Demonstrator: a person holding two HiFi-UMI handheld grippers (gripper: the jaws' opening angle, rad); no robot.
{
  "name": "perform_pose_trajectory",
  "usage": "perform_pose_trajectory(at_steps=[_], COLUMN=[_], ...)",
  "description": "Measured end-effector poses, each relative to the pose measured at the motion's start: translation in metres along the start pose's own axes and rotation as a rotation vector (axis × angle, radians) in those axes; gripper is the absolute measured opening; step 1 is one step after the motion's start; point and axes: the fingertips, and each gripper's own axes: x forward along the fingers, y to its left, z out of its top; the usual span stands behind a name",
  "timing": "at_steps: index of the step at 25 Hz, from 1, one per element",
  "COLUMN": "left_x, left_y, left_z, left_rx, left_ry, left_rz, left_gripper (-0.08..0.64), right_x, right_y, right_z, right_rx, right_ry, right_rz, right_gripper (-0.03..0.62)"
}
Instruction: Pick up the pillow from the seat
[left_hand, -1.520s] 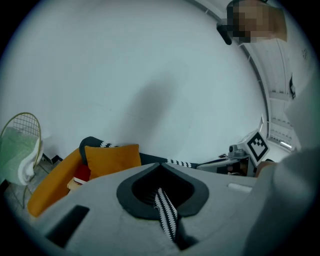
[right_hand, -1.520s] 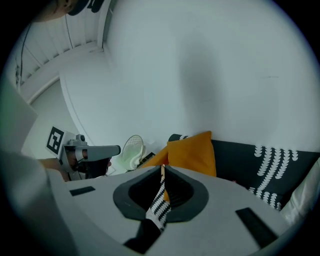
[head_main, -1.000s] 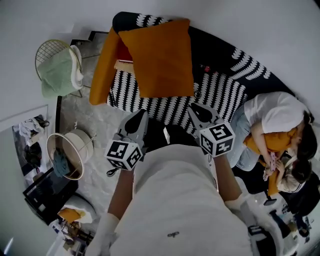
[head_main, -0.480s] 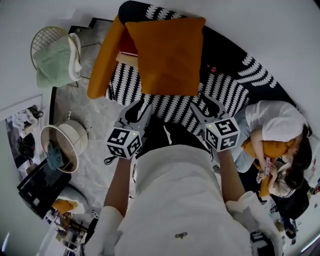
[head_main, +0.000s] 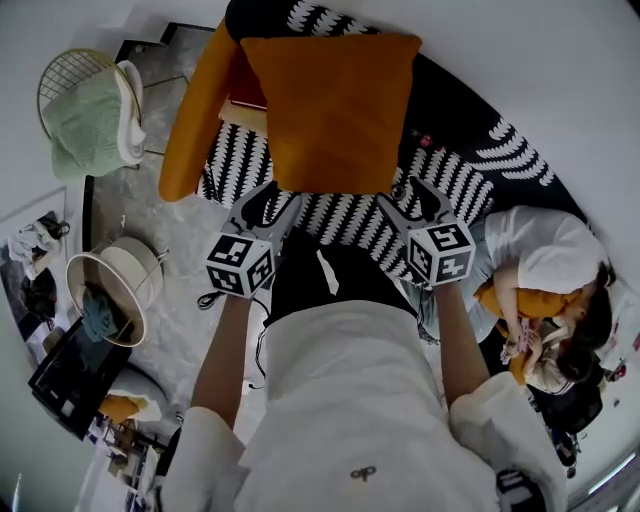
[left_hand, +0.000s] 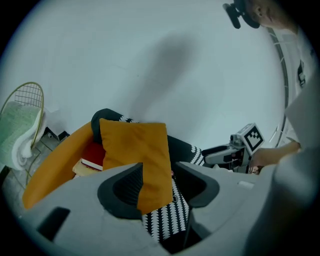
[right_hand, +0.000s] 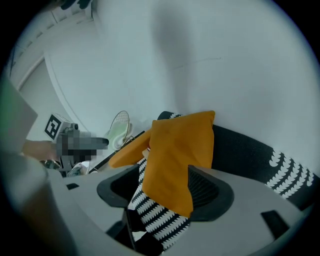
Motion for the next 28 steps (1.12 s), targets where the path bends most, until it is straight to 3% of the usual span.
perform_pose_trajectory(at_steps=[9,16,28], left_x=[0.043,0.079,0.136], left_y=[0.039,0.066,0.128], left_z=[-0.006,-0.036,-0.070], left_rx=[-0.018,-0.057,-0.079], left_ry=[0.057,0.135,0.223], left_rz=[0.000,-0.016,0.042], left_gripper=[0.239,0.279,0.379], right_x=[0.049,0.084,0.146], right_y=[-0.039,-0.062,-0.104], right_z=[-0.002,-0.015,-0.033], right_rx=[0.001,0.003,-0.036], right_ry=[0.041,0.096,0.150], right_rz=[-0.032,-0.037,-0.084], right_gripper=[0.288,0.314,0.348])
